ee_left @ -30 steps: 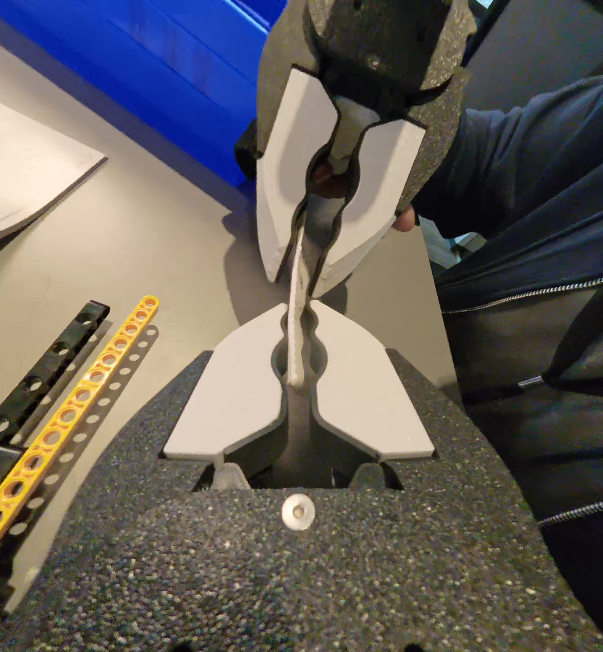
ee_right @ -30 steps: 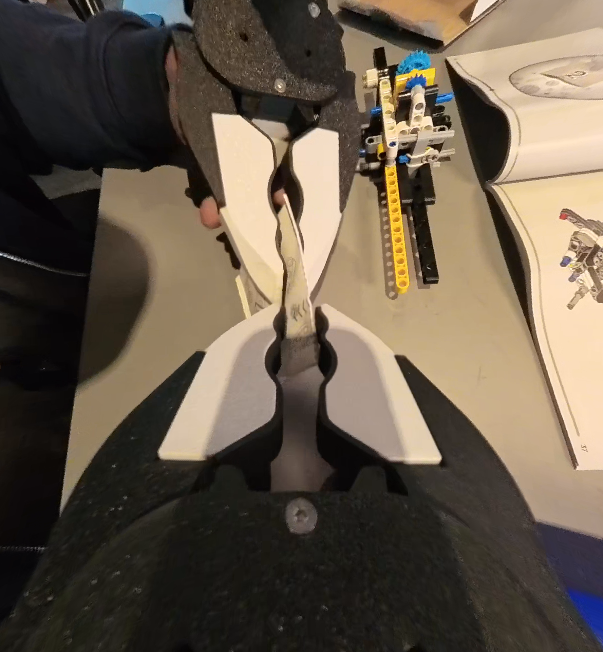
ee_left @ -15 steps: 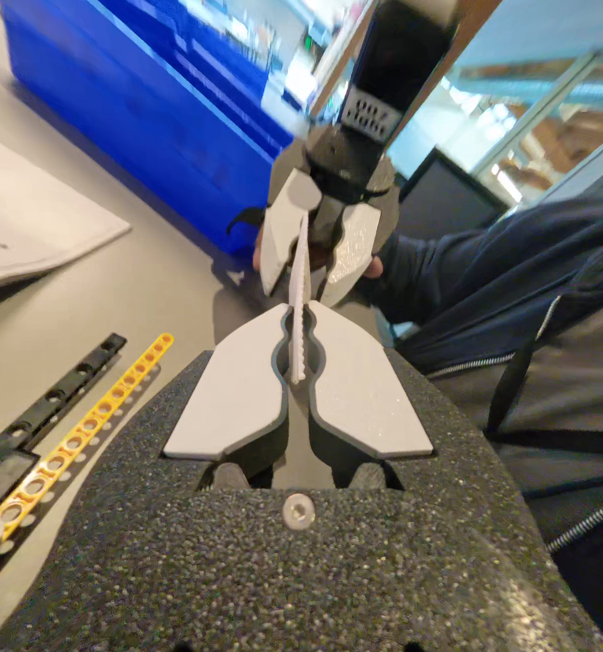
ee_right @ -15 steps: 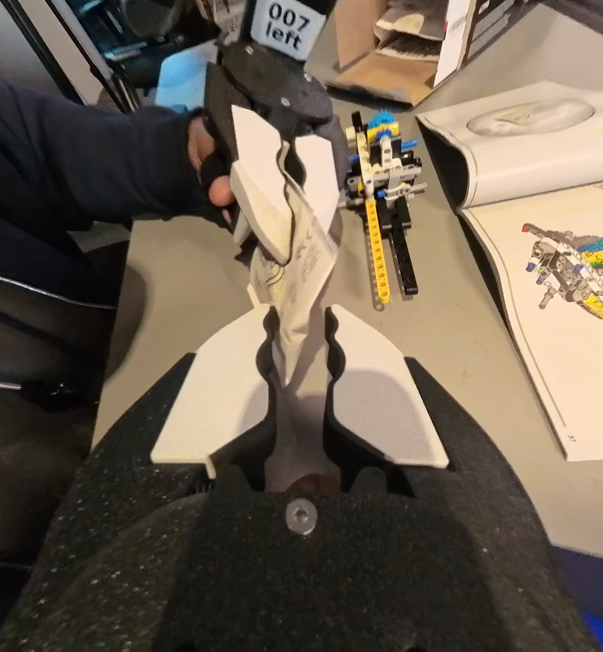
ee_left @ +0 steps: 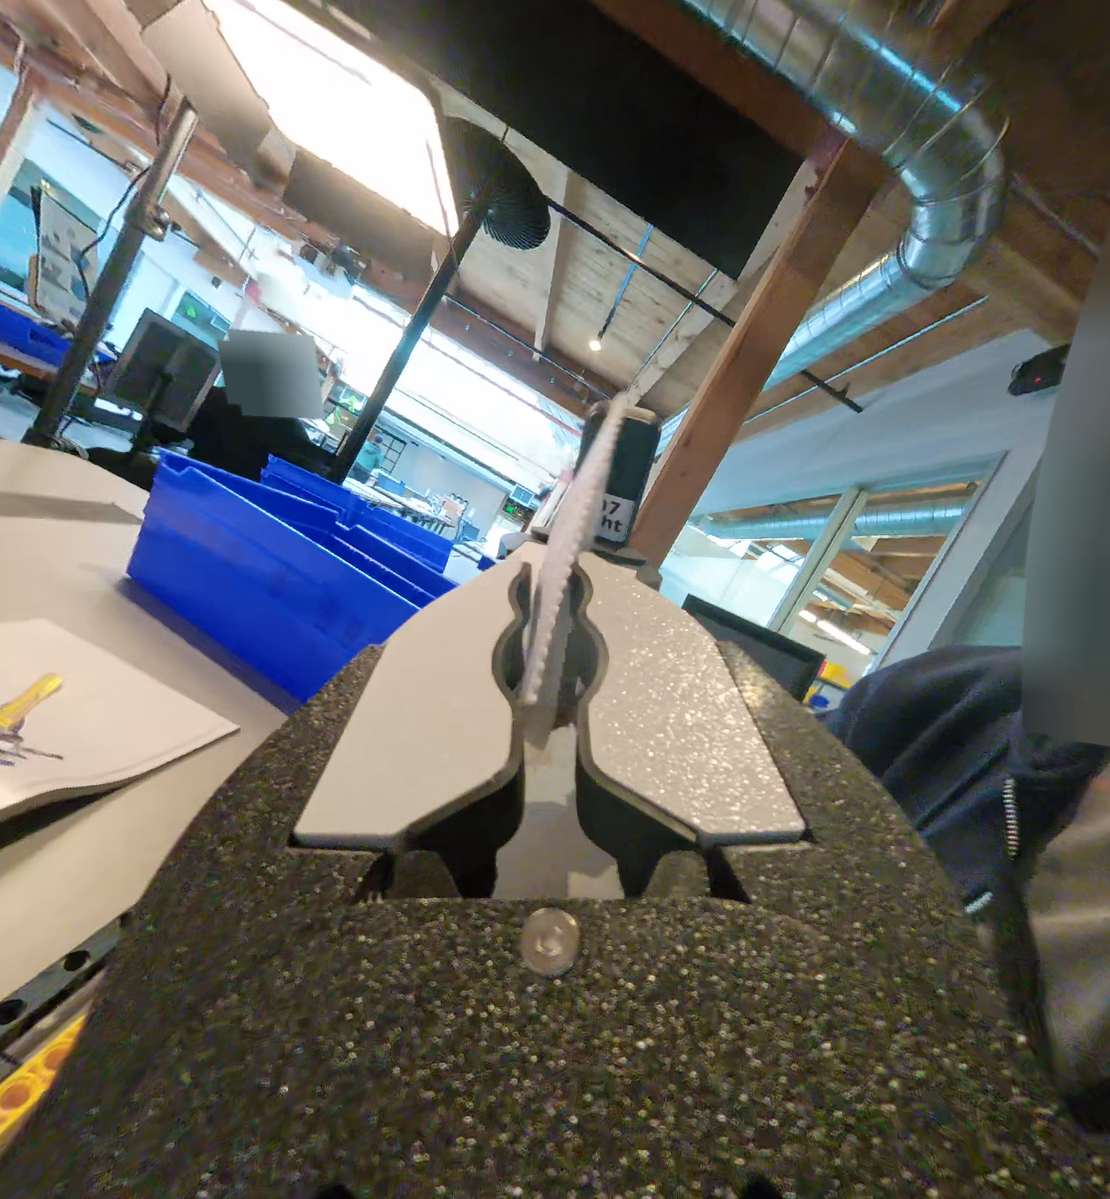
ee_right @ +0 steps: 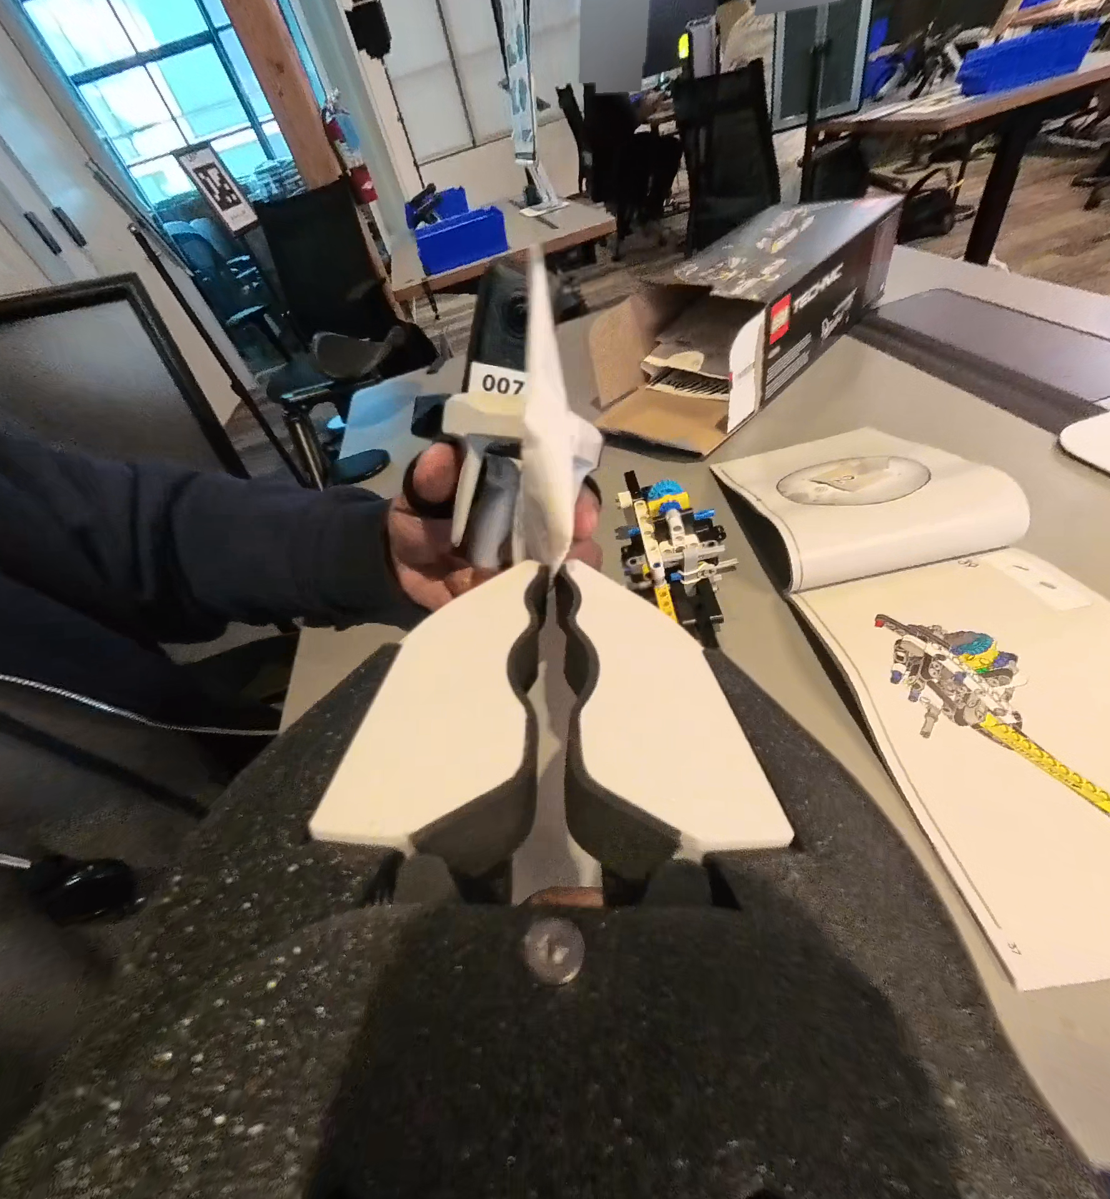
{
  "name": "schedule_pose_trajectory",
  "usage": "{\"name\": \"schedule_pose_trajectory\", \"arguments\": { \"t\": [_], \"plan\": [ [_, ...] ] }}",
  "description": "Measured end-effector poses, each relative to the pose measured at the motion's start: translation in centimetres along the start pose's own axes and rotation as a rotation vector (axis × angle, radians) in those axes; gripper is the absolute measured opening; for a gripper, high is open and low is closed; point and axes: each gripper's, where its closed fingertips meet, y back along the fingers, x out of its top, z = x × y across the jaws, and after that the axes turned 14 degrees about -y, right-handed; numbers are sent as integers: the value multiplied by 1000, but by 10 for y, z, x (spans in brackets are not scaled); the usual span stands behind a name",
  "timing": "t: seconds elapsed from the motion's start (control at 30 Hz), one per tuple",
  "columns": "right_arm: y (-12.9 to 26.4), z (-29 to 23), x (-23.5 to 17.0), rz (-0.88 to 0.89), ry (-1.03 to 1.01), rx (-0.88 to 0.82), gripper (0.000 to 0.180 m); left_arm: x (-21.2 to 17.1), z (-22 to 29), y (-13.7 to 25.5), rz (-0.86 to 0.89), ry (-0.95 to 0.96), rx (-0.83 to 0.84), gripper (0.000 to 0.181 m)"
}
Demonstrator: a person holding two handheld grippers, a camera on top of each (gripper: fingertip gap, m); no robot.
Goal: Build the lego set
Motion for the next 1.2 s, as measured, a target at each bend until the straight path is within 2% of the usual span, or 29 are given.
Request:
{"name": "schedule_pose_trajectory", "arguments": {
  "t": [0.2, 0.33, 0.4, 0.43, 0.53, 0.6, 0.67, 0.7, 0.9, 1.13, 1.2],
  "plan": [
    [20, 2, 20, -58, 85, -100, 0, 0, -7, 5, -67, -138, 76, 20],
    [32, 2, 16, -287, 107, -184, 1, 2, -19, 14, -112, -211, 174, 31],
    [43, 11, 34, -282, 180, -325, 0, 6, -23, 19, -116, -238, 209, 31],
    [44, 7, 40, -287, 192, -326, 0, 7, -23, 22, -116, -244, 221, 31],
    [39, 2, 22, -456, 186, -328, 0, 11, -20, 27, -116, -256, 231, 32],
    [40, -10, 36, -400, 191, -306, 0, 13, -17, 30, -115, -278, 244, 32],
    [33, -20, 26, -435, 178, -256, 0, 12, -11, 30, -117, -290, 221, 34],
    [31, -17, 22, -453, 185, -282, 0, 11, -5, 28, -116, -285, 190, 35],
    [24, -36, 17, -382, 139, -180, 1, -4, 22, 19, -132, -304, 99, 42],
    [30, -48, 27, -136, 79, -88, 1, -16, 36, 16, -124, -316, 118, 41],
    [36, -47, 29, -91, 118, -129, 1, -11, 34, 20, -85, -294, 154, 41]
  ]
}}
